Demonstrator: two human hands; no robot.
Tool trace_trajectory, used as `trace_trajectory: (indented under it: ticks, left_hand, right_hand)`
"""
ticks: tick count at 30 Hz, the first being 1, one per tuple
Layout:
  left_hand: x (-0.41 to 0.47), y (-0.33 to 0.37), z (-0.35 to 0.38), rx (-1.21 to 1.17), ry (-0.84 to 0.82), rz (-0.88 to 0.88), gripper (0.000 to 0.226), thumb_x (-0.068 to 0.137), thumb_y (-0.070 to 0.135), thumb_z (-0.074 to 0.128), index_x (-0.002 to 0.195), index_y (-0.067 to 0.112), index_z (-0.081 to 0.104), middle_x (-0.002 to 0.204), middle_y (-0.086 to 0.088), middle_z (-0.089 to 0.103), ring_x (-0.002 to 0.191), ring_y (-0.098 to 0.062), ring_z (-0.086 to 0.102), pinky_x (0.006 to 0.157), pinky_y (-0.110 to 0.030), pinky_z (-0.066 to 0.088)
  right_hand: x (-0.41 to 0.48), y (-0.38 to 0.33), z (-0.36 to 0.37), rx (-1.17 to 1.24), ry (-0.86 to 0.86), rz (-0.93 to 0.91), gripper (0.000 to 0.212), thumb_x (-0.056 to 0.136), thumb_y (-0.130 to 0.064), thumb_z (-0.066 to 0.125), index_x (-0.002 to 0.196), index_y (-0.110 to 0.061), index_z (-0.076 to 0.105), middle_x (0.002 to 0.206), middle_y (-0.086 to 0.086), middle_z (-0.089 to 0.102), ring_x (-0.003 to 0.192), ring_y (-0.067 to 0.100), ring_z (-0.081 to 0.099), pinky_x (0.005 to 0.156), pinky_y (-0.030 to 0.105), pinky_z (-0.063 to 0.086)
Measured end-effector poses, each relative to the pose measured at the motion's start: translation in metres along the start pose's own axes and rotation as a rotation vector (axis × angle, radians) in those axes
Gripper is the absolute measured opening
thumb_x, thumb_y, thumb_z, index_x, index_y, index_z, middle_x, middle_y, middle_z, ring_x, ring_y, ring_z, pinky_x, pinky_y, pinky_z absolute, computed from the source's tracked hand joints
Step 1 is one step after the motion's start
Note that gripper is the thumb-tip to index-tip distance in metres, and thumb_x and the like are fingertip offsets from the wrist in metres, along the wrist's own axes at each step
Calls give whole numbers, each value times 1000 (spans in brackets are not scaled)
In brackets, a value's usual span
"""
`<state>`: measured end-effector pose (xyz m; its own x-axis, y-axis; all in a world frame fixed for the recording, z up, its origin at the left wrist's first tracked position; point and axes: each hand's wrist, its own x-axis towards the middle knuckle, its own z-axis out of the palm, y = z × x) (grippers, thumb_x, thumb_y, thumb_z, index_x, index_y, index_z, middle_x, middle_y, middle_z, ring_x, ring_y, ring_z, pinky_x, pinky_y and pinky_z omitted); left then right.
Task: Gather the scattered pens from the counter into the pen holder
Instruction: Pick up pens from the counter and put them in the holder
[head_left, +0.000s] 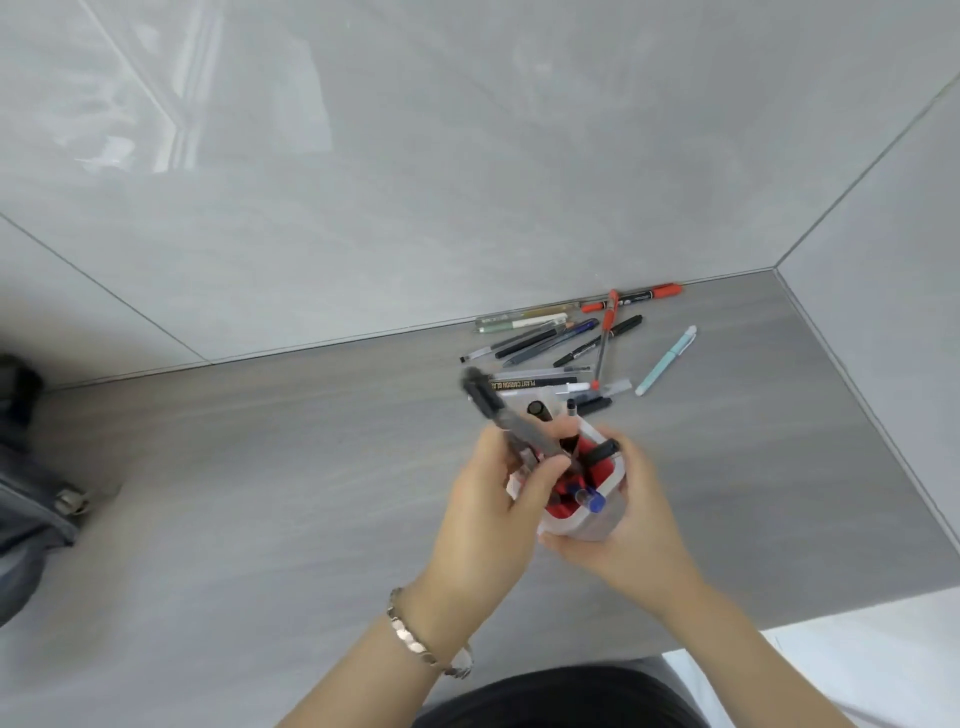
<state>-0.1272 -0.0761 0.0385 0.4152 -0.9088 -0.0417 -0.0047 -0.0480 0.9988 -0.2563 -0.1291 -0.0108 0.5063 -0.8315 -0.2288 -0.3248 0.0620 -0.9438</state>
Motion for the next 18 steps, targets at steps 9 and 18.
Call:
trace_trajectory:
  ticks: [9, 18]
  left_hand:
    - [0, 5, 6, 48, -1, 228, 62, 83, 2, 57, 109, 55, 41, 88, 3, 66, 98, -13, 65, 86, -29, 52]
    - [8, -12, -20, 342, -46, 378, 55, 82, 23, 56, 128, 46, 35, 102, 34, 58, 103, 3, 61, 89, -17, 50]
  right_hand:
    - [-12, 2, 3, 4, 3, 14, 91, 53, -11, 86, 128, -25, 37, 128, 0, 48, 113, -1, 54, 92, 15, 50]
    - [-18, 0, 2, -36, -6, -5, 90, 55, -19, 89, 127, -32, 37, 126, -6, 48, 115, 2, 53, 94, 19, 50]
